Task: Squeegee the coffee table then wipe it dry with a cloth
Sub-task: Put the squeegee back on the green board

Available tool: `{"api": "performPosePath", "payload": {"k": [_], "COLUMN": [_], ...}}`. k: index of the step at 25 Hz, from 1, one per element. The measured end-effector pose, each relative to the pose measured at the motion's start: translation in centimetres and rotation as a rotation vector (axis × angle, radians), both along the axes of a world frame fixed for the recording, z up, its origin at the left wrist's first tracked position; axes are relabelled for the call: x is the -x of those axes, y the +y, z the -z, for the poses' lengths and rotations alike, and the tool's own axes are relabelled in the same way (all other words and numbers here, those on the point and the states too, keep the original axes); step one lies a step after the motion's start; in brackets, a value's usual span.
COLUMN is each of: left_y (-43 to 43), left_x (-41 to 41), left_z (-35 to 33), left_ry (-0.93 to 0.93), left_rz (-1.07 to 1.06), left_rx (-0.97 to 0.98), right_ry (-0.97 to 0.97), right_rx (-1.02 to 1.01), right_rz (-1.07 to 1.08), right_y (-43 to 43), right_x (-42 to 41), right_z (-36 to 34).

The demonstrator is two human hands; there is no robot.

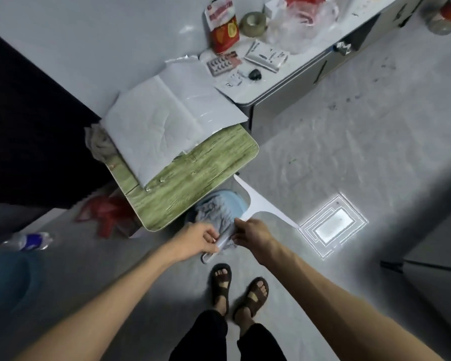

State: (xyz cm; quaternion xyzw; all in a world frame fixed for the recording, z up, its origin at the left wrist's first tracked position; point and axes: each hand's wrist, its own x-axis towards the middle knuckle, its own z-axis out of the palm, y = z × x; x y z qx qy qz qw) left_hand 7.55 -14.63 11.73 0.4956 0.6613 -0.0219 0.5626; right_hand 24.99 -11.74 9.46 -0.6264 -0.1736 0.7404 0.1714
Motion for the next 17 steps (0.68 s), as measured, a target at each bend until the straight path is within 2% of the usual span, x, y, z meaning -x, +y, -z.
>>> {"api": "performPosePath", "payload": {"k": [5,12,17], "left_y": [1.1,10.6,15.9], "left_x": [7.0,15.9,19.2], "left_z": [3.7,18.4,25.5], "left_ry": [0.017,0.050,0.096], "left_rz": [-0.047,-0.024,0.075], "left_rx": [-0.035,-0.172,-0.266], "right_ry": [-0.042,-0.192,-0.255], "right_rx": [-0.015,-0.069,-0.130], "right_rz": [-0.042,0.023,0.065], "right_y": [2.6,12.1,17.1], "right_x": [7.9,18.1,21.9], "right_z": [4.0,18.4,24.3]}}
